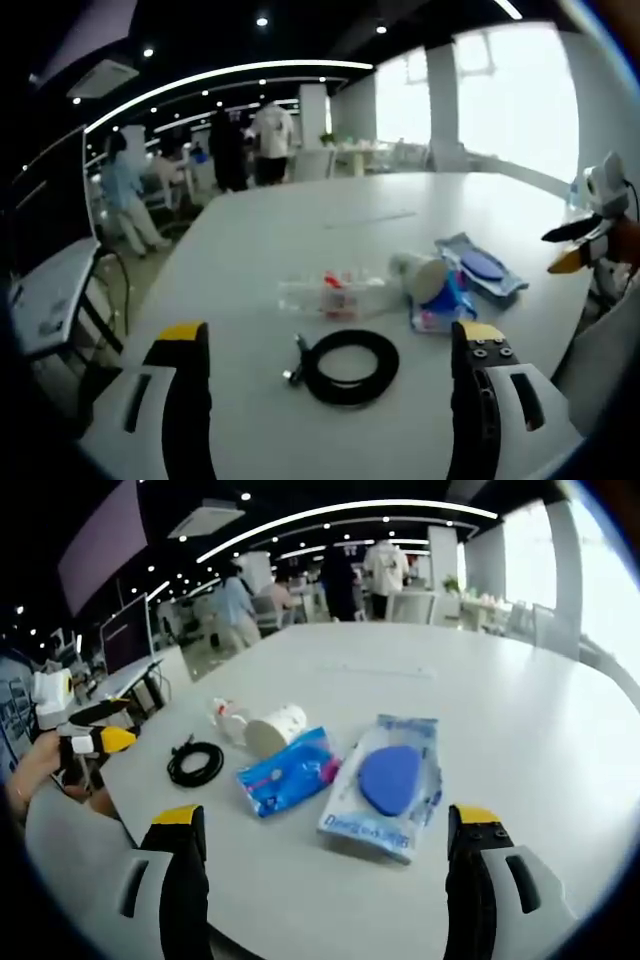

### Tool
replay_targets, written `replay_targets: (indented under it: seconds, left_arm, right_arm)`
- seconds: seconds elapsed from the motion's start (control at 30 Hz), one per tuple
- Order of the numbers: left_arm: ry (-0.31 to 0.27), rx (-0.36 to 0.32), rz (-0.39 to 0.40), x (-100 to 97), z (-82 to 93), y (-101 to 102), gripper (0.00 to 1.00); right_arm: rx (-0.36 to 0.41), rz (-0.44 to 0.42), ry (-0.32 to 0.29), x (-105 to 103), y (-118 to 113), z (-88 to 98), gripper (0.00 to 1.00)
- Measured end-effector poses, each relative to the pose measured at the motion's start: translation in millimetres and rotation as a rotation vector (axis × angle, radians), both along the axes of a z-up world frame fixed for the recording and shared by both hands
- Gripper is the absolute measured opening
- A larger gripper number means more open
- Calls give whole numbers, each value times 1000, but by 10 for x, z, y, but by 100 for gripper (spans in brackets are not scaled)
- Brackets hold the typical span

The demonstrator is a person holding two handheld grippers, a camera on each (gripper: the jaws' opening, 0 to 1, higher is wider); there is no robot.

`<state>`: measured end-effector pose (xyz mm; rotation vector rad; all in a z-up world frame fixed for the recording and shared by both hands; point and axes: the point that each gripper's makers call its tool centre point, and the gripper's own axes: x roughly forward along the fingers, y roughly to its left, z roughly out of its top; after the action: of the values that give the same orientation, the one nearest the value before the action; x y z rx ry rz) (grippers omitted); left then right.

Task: Arrange the tabletop items into an orderly group along one side of the table until the central work area is clear of visible clutter.

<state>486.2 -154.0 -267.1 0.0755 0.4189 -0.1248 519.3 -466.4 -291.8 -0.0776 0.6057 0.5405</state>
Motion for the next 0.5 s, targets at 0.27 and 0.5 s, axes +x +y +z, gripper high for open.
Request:
replay_targets:
  seconds: [0.27,0.5]
  left_arm:
    - [0,1,-2,-5,-1,-4,97]
    - [0,-1,-3,-11,2,-5,97]
  right_arm:
    - [15,-3,5,-11,1,4,100]
    - [14,0,6,-19,8,2,100]
